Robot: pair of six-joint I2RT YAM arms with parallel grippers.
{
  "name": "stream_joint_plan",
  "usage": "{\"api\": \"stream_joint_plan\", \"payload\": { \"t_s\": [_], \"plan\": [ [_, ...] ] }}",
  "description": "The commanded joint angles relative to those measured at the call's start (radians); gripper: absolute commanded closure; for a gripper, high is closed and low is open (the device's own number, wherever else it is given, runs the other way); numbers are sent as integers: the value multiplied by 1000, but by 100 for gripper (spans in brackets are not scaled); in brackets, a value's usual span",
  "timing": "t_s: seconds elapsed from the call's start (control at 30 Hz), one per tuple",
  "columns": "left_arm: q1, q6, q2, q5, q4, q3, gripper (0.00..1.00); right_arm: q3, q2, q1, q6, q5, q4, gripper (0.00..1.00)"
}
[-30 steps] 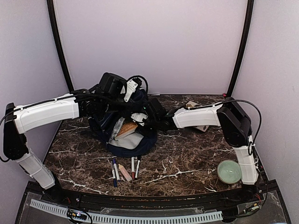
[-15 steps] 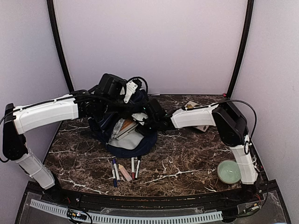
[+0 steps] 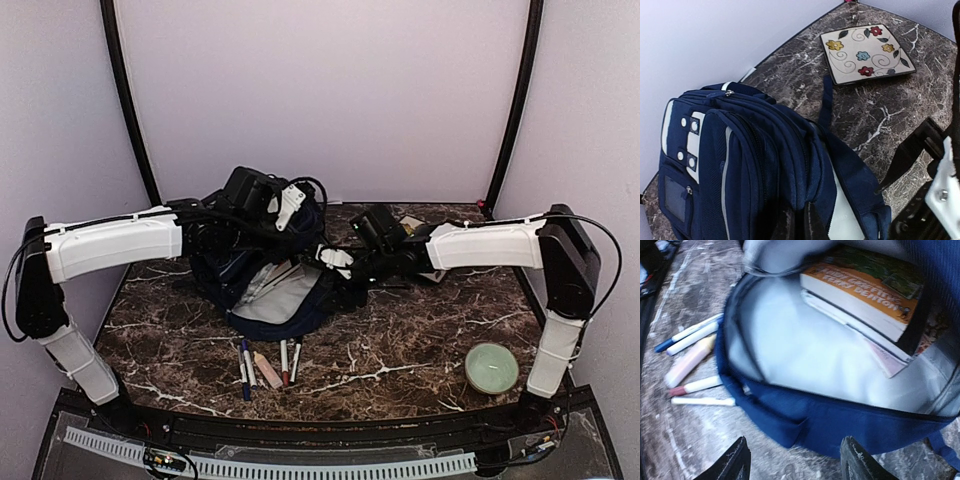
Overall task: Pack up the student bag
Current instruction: Place the largest pocket of the bag in the student bag.
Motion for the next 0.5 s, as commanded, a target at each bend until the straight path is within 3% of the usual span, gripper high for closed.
{"api": "stream_joint_plan", "payload": {
  "t_s": [0.0, 0.13, 0.2, 0.27, 0.47],
  "plan": [
    [-15, -22, 85, 134, 97, 46, 98, -50, -59, -12, -76, -173, -145, 38],
    [-10, -31, 172, 175, 100, 63, 91, -79, -90, -13, -108, -235, -205, 39],
    [2, -44, 210, 209, 78, 85, 74, -94, -92, -17, -106, -239, -215, 39],
    [5, -54, 229, 226, 42, 115, 63, -103, -93, -23, -104, -234, -221, 39],
    [6, -85, 60, 295, 26, 58, 49, -84, -98, -43, -125, -256, -284, 40]
  ]
}}
